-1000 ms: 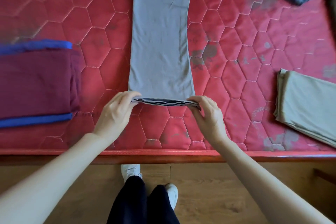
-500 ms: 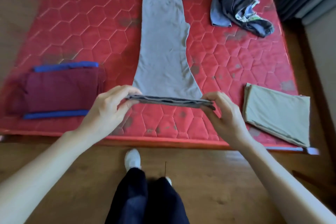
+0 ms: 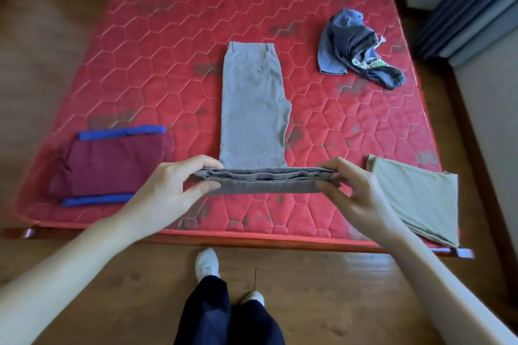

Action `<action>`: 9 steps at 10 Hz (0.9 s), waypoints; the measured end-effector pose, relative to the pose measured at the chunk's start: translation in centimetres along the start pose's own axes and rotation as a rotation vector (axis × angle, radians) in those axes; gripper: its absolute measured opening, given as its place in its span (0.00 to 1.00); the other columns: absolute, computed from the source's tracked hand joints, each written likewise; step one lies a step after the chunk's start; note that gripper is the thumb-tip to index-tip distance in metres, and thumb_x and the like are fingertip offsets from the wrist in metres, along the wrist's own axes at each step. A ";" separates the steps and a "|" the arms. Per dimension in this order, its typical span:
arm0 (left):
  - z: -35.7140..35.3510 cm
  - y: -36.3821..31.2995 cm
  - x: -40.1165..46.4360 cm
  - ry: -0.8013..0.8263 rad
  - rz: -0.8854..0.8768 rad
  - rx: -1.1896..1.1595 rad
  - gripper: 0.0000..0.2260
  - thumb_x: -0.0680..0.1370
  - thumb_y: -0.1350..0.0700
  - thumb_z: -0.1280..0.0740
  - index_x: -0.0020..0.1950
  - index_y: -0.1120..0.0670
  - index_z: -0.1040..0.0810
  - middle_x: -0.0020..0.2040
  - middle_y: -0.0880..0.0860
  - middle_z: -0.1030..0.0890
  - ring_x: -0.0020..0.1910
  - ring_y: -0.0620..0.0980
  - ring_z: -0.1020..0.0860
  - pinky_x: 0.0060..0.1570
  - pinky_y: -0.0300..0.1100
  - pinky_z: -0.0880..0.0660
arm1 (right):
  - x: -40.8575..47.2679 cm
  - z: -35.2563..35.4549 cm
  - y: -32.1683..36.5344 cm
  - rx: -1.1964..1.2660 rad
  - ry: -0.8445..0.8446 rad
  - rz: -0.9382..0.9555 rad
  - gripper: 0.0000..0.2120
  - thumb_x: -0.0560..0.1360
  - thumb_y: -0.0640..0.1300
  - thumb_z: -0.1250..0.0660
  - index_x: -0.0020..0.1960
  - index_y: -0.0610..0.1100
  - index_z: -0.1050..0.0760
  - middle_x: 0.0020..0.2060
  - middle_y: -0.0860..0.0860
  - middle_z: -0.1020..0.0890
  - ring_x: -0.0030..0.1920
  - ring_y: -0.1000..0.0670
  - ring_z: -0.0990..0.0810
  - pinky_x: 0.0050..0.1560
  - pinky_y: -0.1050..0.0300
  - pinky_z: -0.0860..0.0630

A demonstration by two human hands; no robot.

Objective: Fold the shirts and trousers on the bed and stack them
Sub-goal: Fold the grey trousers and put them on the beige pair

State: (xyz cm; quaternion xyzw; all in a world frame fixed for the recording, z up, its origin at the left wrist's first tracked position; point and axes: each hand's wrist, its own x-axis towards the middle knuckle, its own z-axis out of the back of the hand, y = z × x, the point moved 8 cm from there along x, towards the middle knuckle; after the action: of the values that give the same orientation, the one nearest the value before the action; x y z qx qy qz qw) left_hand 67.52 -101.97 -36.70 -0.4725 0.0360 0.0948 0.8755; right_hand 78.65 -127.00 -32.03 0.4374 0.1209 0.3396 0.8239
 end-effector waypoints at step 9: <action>-14.0 30.9 27.8 -0.194 0.266 0.283 0.26 0.75 0.54 0.29 0.71 0.57 0.31 0.72 0.56 0.34 0.71 0.57 0.35 0.67 0.47 0.38 | 20.5 -20.3 -39.6 -0.234 -0.174 -0.666 0.22 0.75 0.42 0.31 0.68 0.41 0.30 0.61 0.44 0.27 0.57 0.44 0.24 0.57 0.50 0.27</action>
State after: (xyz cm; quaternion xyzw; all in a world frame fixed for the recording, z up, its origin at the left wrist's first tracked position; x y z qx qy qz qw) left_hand 88.95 -93.49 -74.01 -0.3248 0.0263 0.2486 0.9122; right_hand 101.68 -115.69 -73.73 0.3041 0.1464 0.0258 0.9410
